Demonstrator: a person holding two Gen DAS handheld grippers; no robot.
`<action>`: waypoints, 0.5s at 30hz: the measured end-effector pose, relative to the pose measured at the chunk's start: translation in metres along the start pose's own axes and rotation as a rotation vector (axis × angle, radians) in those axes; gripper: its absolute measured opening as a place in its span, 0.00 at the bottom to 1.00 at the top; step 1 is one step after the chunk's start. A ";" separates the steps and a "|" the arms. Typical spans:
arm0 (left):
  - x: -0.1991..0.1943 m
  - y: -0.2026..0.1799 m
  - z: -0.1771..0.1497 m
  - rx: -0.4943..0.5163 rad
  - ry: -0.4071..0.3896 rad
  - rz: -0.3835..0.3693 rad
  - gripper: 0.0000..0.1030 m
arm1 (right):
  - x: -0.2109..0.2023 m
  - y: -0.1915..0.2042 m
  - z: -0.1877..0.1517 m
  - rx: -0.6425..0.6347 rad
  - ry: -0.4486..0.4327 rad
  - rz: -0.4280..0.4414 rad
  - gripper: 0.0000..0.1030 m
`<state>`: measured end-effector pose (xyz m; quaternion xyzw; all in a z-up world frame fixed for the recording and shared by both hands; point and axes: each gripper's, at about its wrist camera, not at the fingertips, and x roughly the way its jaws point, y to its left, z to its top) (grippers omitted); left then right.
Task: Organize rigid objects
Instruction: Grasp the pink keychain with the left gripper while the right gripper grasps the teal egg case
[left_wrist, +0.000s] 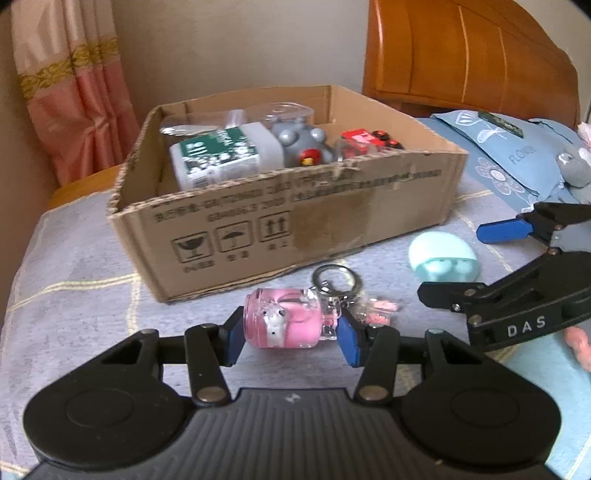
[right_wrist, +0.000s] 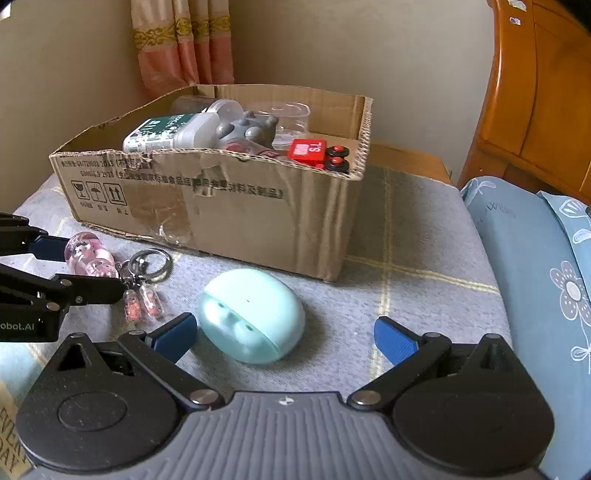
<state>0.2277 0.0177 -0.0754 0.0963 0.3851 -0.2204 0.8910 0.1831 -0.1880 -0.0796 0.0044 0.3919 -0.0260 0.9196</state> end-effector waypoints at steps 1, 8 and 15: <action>-0.001 0.002 0.000 -0.001 0.001 0.001 0.49 | 0.000 0.002 0.000 -0.009 -0.001 0.007 1.00; 0.000 0.005 0.000 -0.007 0.001 0.004 0.49 | 0.000 0.011 0.003 -0.037 -0.011 0.030 0.94; 0.000 0.006 0.000 -0.008 0.001 0.002 0.49 | -0.006 0.018 0.004 -0.068 -0.019 0.047 0.76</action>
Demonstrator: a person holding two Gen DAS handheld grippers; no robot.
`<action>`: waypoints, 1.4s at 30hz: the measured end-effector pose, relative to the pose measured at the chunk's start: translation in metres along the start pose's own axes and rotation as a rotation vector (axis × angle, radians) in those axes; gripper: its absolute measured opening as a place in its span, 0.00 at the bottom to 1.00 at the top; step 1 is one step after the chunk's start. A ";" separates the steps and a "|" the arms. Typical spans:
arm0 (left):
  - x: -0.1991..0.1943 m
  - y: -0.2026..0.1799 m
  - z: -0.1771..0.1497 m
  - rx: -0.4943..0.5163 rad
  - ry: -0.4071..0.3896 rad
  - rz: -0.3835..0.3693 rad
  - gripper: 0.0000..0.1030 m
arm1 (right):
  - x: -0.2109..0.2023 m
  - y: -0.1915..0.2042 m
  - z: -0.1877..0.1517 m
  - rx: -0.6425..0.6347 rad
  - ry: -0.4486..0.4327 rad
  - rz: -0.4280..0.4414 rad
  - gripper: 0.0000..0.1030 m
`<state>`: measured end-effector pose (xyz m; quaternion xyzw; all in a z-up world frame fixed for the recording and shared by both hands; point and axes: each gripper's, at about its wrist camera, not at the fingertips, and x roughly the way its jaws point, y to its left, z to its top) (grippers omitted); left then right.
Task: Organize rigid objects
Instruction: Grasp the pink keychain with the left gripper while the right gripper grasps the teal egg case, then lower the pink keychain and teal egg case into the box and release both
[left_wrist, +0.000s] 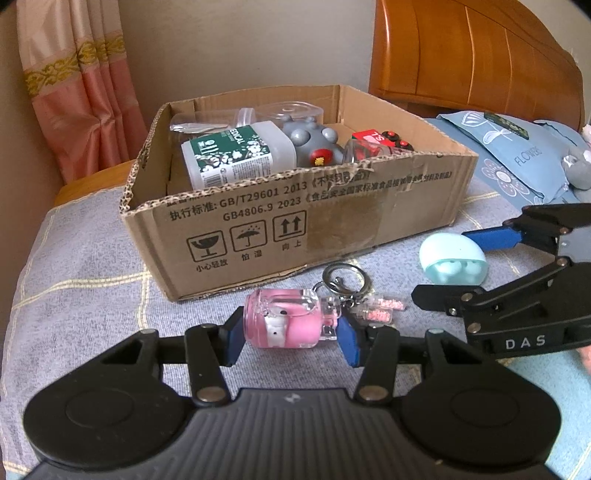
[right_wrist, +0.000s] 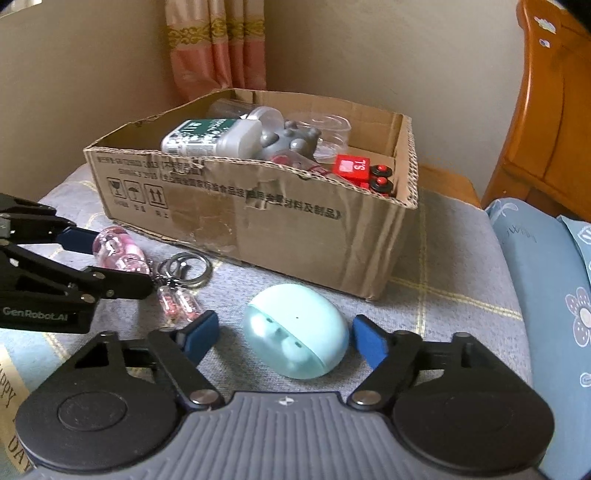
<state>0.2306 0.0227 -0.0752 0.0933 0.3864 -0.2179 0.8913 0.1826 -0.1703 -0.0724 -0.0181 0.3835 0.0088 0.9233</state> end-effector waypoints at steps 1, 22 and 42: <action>0.000 0.000 0.000 0.000 0.000 0.000 0.49 | -0.001 0.000 0.000 -0.002 0.000 -0.004 0.73; -0.022 0.015 0.004 0.094 0.125 -0.052 0.48 | -0.030 0.001 0.008 -0.165 0.070 0.061 0.62; -0.089 0.000 0.078 0.255 0.086 -0.159 0.48 | -0.070 -0.008 0.081 -0.260 -0.019 0.110 0.62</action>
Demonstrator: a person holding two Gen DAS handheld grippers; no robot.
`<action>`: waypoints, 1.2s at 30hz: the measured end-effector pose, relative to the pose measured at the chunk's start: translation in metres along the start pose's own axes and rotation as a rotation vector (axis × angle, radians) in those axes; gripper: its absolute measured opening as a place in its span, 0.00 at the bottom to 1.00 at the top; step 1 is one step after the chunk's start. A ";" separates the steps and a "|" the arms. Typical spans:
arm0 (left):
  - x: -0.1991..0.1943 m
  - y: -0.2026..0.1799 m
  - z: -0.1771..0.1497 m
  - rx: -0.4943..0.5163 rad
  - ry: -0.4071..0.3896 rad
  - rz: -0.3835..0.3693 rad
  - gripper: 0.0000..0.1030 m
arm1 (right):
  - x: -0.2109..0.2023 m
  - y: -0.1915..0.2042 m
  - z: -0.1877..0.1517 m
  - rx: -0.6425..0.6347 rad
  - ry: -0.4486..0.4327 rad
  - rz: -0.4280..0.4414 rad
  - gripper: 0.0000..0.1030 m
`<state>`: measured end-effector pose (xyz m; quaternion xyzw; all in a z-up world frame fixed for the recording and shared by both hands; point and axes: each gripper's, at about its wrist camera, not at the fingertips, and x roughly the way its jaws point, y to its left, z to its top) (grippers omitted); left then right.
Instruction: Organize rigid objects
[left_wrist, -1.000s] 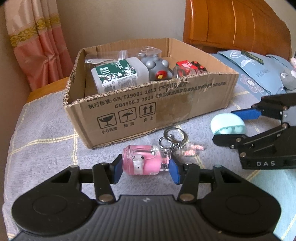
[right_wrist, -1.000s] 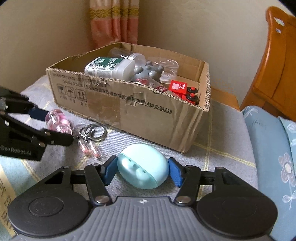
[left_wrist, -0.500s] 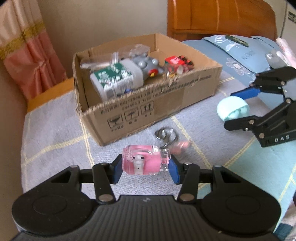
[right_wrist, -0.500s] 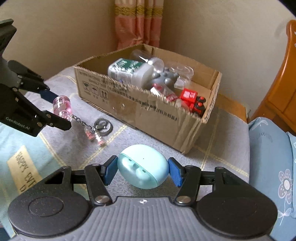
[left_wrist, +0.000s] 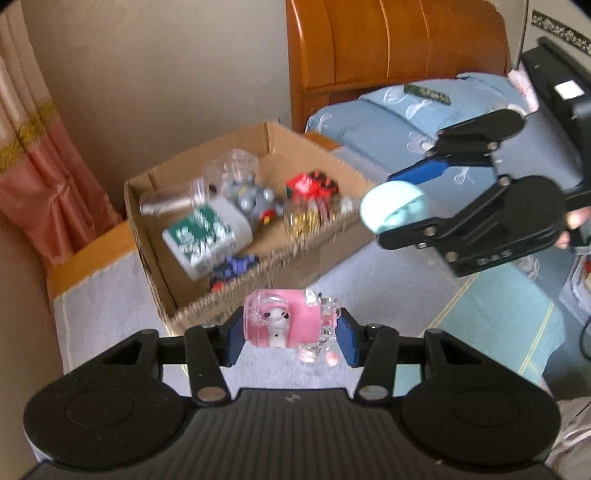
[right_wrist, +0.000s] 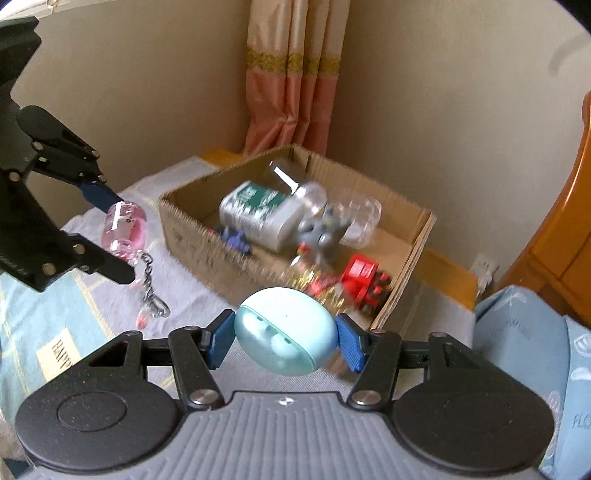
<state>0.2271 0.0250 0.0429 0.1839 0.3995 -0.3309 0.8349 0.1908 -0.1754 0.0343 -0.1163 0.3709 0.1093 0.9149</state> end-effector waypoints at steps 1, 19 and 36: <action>-0.003 0.001 0.006 -0.002 -0.008 -0.006 0.48 | 0.001 -0.003 0.005 0.001 -0.004 -0.004 0.62; 0.039 0.049 0.105 -0.032 -0.057 0.095 0.48 | 0.078 -0.069 0.070 0.125 0.011 -0.112 0.78; 0.066 0.090 0.099 -0.173 -0.068 0.233 0.92 | 0.057 -0.060 0.062 0.152 0.006 -0.138 1.00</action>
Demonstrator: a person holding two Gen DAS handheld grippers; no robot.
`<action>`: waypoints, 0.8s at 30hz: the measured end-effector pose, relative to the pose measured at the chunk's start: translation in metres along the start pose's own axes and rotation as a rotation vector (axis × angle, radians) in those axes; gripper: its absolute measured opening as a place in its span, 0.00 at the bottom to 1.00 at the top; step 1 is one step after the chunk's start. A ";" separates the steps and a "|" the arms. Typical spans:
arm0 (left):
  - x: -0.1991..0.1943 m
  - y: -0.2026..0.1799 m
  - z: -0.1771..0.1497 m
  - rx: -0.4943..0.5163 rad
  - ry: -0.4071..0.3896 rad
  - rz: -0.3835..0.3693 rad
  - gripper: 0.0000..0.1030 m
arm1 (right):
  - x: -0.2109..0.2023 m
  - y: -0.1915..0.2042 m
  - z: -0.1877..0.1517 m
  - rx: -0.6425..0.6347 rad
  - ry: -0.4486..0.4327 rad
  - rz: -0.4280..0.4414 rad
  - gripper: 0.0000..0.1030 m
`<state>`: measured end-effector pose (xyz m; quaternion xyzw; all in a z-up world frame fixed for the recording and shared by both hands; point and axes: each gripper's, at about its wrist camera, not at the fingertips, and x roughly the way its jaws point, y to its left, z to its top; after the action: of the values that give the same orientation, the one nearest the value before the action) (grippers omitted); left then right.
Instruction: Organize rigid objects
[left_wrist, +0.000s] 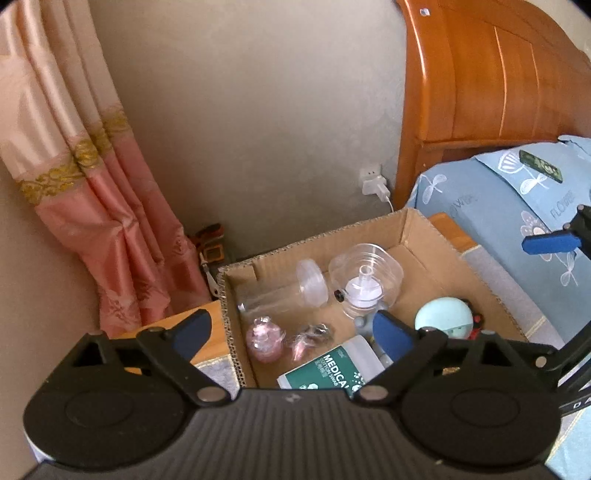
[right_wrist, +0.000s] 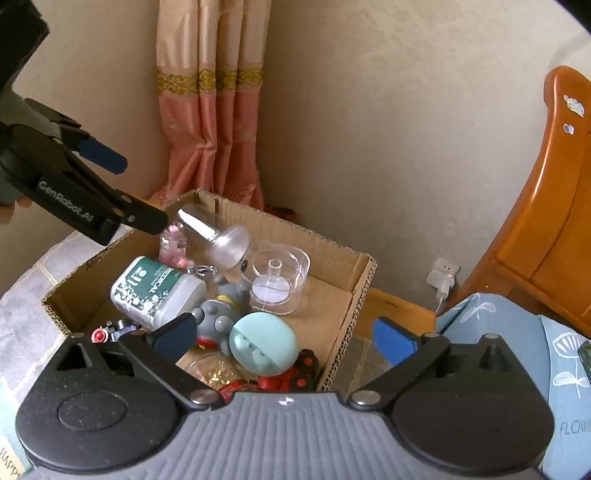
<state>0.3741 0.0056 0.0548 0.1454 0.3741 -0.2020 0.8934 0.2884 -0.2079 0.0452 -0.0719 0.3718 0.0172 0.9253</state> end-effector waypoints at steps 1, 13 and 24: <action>-0.004 0.000 -0.003 0.003 -0.013 0.009 0.92 | -0.002 0.000 0.000 0.007 0.007 -0.002 1.00; -0.065 -0.017 -0.060 -0.055 -0.128 0.059 0.95 | -0.049 0.022 -0.023 0.112 0.095 -0.094 1.00; -0.113 -0.054 -0.158 -0.294 -0.094 0.091 0.99 | -0.084 0.058 -0.100 0.338 0.145 -0.214 1.00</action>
<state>0.1804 0.0517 0.0235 0.0204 0.3503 -0.1108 0.9298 0.1538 -0.1636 0.0249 0.0444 0.4252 -0.1488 0.8917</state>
